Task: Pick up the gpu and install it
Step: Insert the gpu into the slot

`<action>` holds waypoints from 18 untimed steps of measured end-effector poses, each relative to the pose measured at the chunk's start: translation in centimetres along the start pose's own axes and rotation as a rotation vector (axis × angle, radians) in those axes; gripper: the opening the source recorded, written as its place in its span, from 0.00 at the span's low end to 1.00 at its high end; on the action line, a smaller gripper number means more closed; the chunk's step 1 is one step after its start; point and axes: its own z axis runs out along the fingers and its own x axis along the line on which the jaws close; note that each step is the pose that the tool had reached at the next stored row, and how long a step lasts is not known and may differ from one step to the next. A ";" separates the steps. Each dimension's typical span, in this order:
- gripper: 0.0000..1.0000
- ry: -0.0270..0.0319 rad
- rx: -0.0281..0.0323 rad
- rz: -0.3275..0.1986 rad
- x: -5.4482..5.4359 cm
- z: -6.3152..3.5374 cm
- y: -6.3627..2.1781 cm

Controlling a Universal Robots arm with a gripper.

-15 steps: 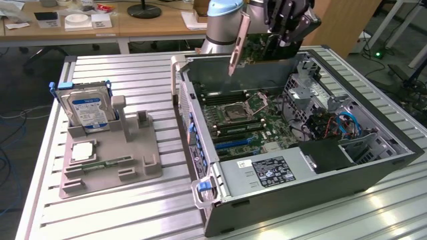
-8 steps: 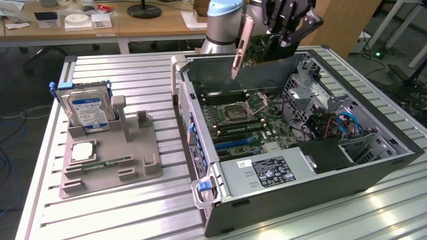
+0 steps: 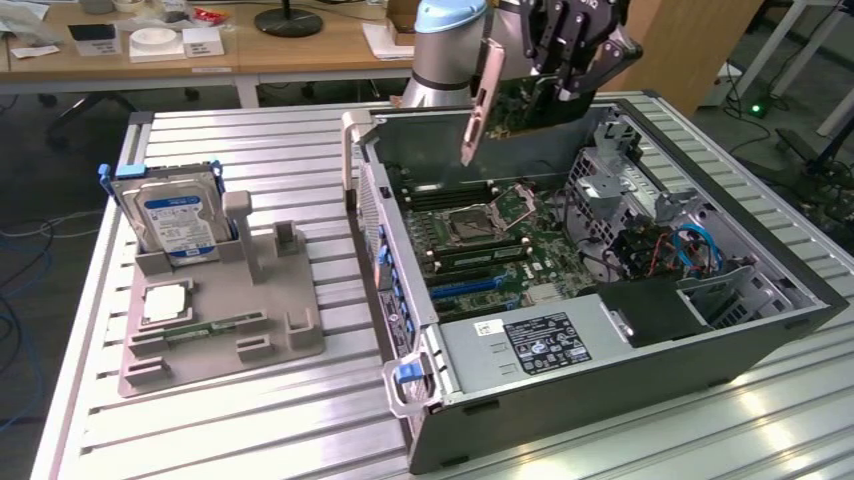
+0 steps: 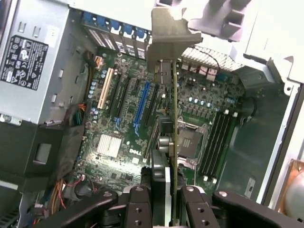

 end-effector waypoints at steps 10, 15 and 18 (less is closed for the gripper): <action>0.28 0.0136 0.0314 0.071 0.0 0.66 -0.02; 0.28 0.0183 0.0524 0.075 0.0 1.03 -0.02; 0.28 0.0214 0.0664 0.075 0.0 1.26 -0.03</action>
